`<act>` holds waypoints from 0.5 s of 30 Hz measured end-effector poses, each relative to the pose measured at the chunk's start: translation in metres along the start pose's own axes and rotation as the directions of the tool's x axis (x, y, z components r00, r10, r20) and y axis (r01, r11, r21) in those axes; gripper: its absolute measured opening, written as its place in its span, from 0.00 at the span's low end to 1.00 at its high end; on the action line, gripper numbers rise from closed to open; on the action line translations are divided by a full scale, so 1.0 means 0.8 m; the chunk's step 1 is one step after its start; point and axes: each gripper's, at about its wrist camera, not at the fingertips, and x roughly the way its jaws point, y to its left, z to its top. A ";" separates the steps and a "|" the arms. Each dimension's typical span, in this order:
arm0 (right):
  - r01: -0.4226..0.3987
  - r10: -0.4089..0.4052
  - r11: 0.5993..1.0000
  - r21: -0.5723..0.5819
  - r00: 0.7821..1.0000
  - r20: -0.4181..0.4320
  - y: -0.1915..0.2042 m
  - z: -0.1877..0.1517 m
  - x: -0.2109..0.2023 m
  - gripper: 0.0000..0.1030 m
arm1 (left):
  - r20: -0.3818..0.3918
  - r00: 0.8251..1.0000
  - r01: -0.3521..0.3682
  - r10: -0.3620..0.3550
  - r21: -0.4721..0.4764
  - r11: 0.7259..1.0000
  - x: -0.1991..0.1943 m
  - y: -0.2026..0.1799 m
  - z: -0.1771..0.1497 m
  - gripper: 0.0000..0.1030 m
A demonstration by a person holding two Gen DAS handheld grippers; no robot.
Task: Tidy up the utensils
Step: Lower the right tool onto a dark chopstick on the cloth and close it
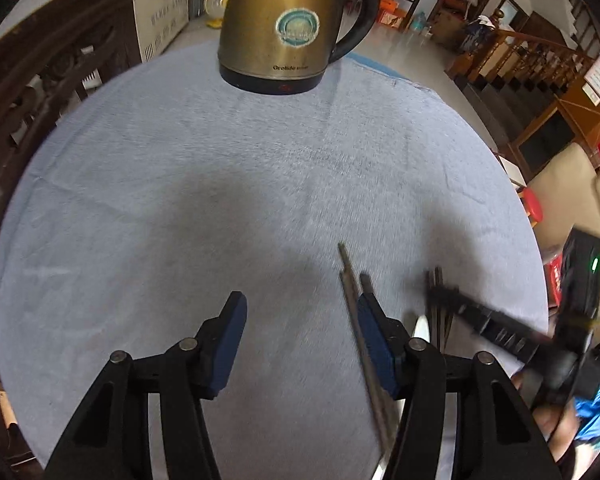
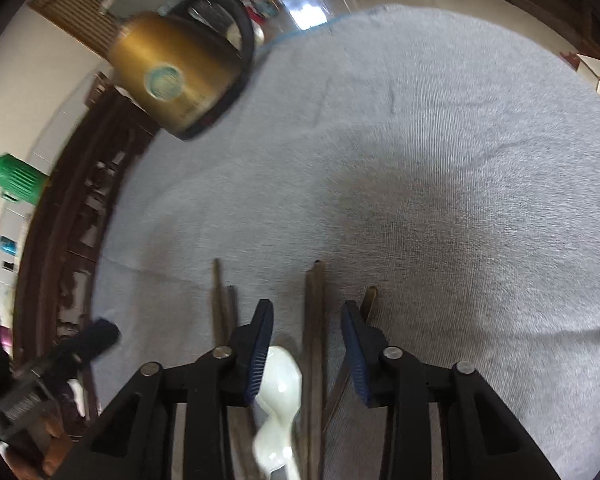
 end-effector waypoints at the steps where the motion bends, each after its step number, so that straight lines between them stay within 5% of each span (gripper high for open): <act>1: -0.002 0.002 1.000 -0.010 1.000 0.011 0.002 0.001 0.001 0.20 | -0.004 1.000 0.005 -0.005 -0.003 1.000 0.008 -0.004 0.007 0.57; 2: -0.018 0.018 1.000 -0.019 1.000 0.007 0.003 0.001 0.003 0.07 | -0.010 1.000 0.011 -0.011 -0.006 1.000 0.014 -0.008 0.013 0.57; 9: -0.116 0.120 0.992 -0.046 0.989 0.089 -0.011 -0.017 -0.025 0.08 | -0.078 0.996 0.048 -0.051 -0.041 0.998 0.071 -0.043 0.041 0.45; 15: -0.198 0.203 0.979 -0.047 0.968 0.147 -0.025 -0.034 -0.065 0.08 | -0.094 0.994 0.045 -0.050 -0.053 0.998 0.095 -0.057 0.042 0.19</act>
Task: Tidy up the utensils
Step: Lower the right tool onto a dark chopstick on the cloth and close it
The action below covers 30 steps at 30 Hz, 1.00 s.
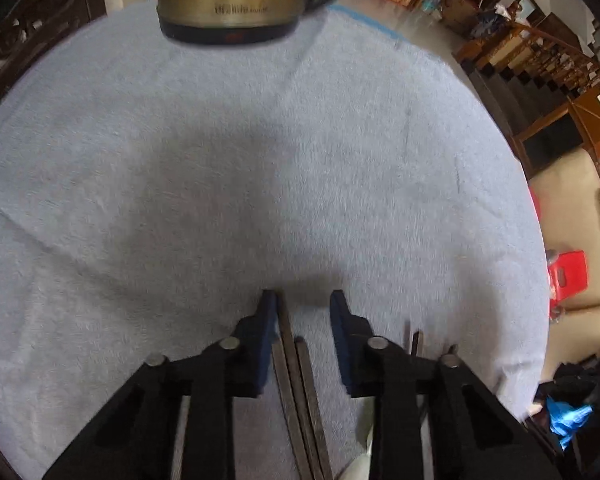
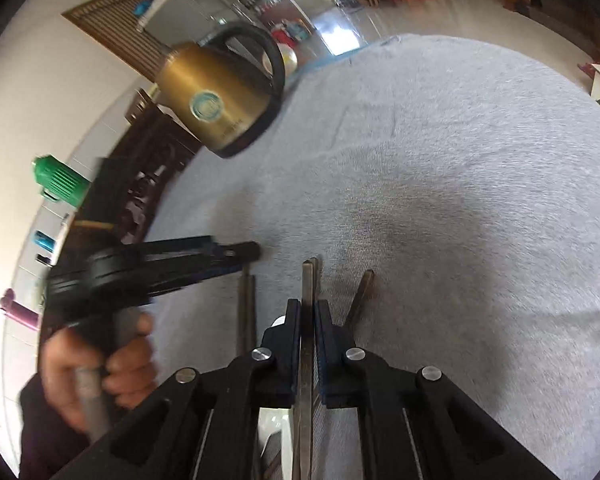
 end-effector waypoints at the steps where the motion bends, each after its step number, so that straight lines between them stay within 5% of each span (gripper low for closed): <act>1: -0.005 0.005 1.000 -0.001 1.000 0.011 0.000 -0.002 -0.009 0.07 | -0.008 1.000 0.007 -0.007 0.003 1.000 0.002 -0.001 0.001 0.11; 8: -0.046 0.046 0.999 -0.011 0.997 0.067 0.006 -0.034 -0.077 0.07 | 0.058 0.998 -0.020 0.018 0.023 1.000 -0.024 0.000 -0.013 0.04; 17: 0.026 -0.020 0.999 -0.047 0.993 0.115 0.034 -0.063 -0.126 0.08 | 0.272 0.960 0.028 -0.070 0.155 0.988 -0.185 -0.019 -0.075 0.04; 18: 0.055 -0.051 0.998 -0.033 0.993 0.111 0.031 -0.062 -0.124 0.08 | 0.298 0.952 0.026 -0.077 0.172 0.985 -0.201 -0.022 -0.086 0.04; 23: 0.168 -0.168 0.986 0.000 0.986 0.009 0.014 -0.046 -0.077 0.51 | 0.403 0.908 0.010 -0.114 0.251 0.968 -0.258 -0.032 -0.144 0.04; 27: 0.254 -0.258 0.966 -0.057 0.963 -0.082 0.018 -0.031 -0.018 0.51 | 0.453 0.879 0.020 -0.150 0.280 0.960 -0.283 -0.029 -0.179 0.04; 30: 0.314 -0.330 0.942 -0.115 0.931 -0.156 0.022 -0.026 0.023 0.33 | 0.476 0.862 0.027 -0.175 0.302 0.953 -0.296 -0.028 -0.201 0.03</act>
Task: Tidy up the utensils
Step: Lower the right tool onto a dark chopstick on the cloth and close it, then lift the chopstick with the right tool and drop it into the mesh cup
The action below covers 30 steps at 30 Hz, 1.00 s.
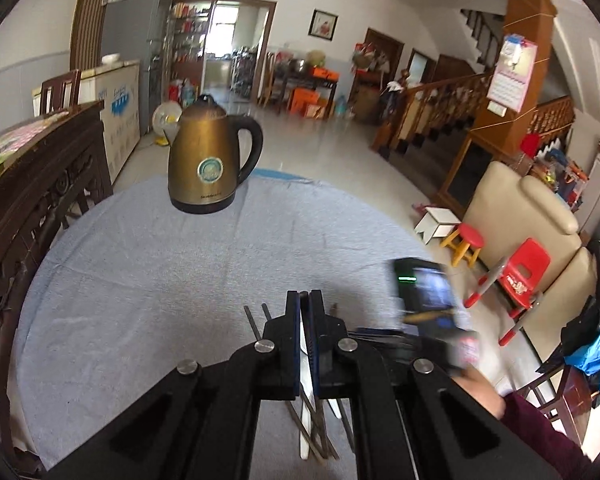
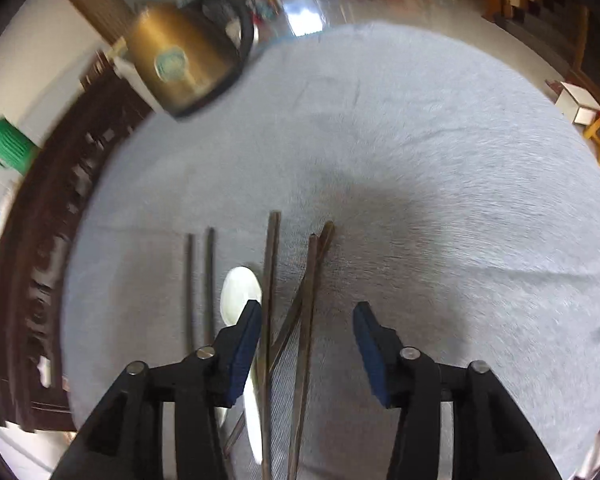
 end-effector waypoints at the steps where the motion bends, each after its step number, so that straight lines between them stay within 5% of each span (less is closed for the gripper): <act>1: 0.016 -0.016 1.000 -0.005 1.000 -0.014 0.002 0.003 0.009 0.23 | 0.009 1.000 0.000 0.000 0.003 1.000 -0.008 -0.003 -0.004 0.03; 4: 0.026 -0.026 0.999 -0.029 1.000 0.009 0.010 0.001 0.011 0.07 | 0.031 1.000 -0.003 0.003 0.005 1.000 -0.019 -0.004 -0.014 0.03; 9: -0.018 0.021 1.000 -0.025 0.990 0.139 0.005 -0.023 -0.044 0.06 | 0.082 0.997 0.003 -0.003 -0.001 1.000 -0.042 -0.008 -0.022 0.03; 14: -0.079 0.092 0.996 -0.052 0.943 0.319 0.000 -0.070 -0.138 0.06 | 0.150 0.989 0.017 -0.017 -0.001 1.000 -0.078 -0.019 -0.025 0.03; 17: -0.090 0.108 0.994 -0.063 0.889 0.445 0.008 -0.107 -0.193 0.06 | 0.201 0.980 0.006 -0.006 0.002 1.000 -0.103 -0.026 -0.029 0.02; 22: -0.110 0.135 0.991 -0.079 0.765 0.630 0.028 -0.162 -0.275 0.06 | 0.275 0.961 -0.018 0.016 0.006 1.000 -0.149 -0.037 -0.037 0.01; 30: -0.107 0.162 0.987 -0.122 0.593 0.789 0.073 -0.217 -0.364 0.06 | 0.360 0.932 -0.043 0.035 0.014 0.999 -0.211 -0.049 -0.047 0.01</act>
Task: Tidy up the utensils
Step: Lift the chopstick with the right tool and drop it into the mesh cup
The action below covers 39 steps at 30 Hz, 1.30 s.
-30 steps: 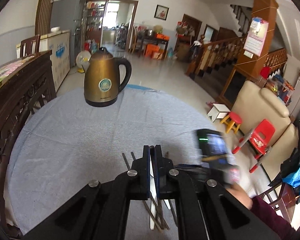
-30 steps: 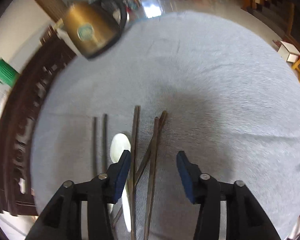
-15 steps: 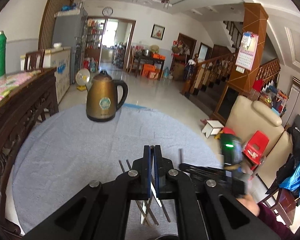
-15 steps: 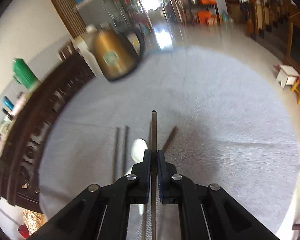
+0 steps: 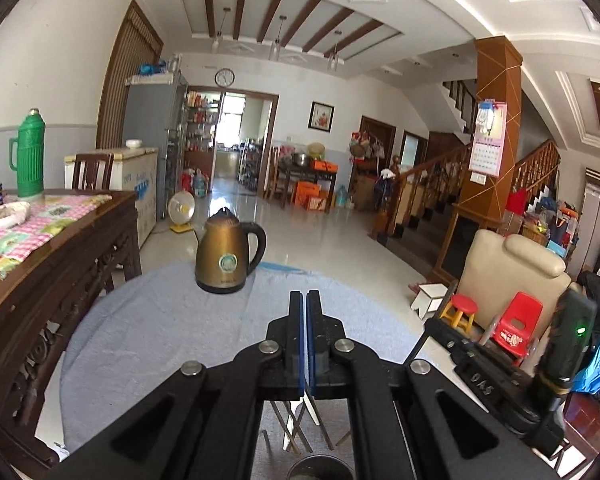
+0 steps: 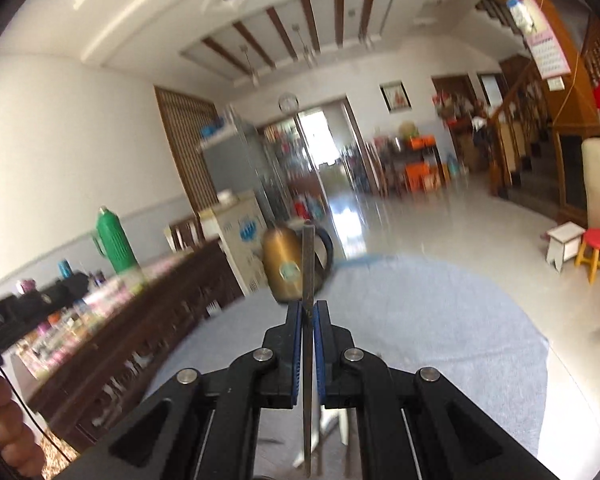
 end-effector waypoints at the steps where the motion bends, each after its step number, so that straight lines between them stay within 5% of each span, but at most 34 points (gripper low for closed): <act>1: -0.008 0.008 1.000 -0.004 1.000 0.023 0.008 0.005 -0.010 0.07 | 0.009 1.000 -0.001 0.001 0.002 1.000 -0.006 -0.001 0.000 0.01; 6: -0.064 0.064 0.998 -0.027 0.998 0.026 0.041 0.016 -0.036 0.07 | 0.000 1.000 -0.008 0.008 -0.021 1.000 -0.016 0.012 -0.005 0.01; 11: -0.058 0.055 0.996 -0.061 0.997 -0.048 0.059 -0.018 -0.035 0.07 | -0.170 0.985 -0.039 0.021 -0.103 0.994 0.007 0.064 -0.050 0.01; 15: -0.037 0.030 0.997 -0.074 0.994 -0.105 0.059 -0.048 -0.021 0.06 | -0.334 0.943 -0.072 0.018 -0.149 0.986 0.015 0.106 -0.123 0.02; 21: -0.025 0.013 0.997 -0.075 0.988 -0.153 0.042 -0.084 -0.012 0.06 | -0.566 0.824 -0.106 -0.016 -0.182 0.978 -0.001 0.119 -0.264 0.04; 26: -0.045 0.035 0.998 -0.046 0.982 -0.186 0.032 -0.096 -0.018 0.07 | -0.639 0.763 -0.085 -0.093 -0.242 0.966 -0.009 0.104 -0.329 0.15; 29: -0.064 0.054 0.997 -0.045 0.977 -0.207 0.032 -0.099 -0.027 0.09 | -0.645 0.757 -0.073 -0.107 -0.246 0.967 -0.005 0.093 -0.340 0.30; 33: -0.069 0.058 0.996 -0.047 0.977 -0.204 0.029 -0.102 -0.044 0.34 | -0.612 0.785 -0.024 -0.095 -0.184 0.983 -0.006 0.066 -0.328 0.53; 35: -0.056 0.048 0.998 -0.040 0.984 -0.171 0.024 -0.103 -0.055 0.39 | -0.597 0.799 -0.005 -0.073 -0.127 0.992 -0.001 0.053 -0.328 0.53; 39: -0.035 0.032 0.999 -0.019 0.989 -0.145 0.011 -0.099 -0.068 0.39 | -0.638 0.766 0.000 -0.078 -0.122 0.993 0.017 0.051 -0.339 0.53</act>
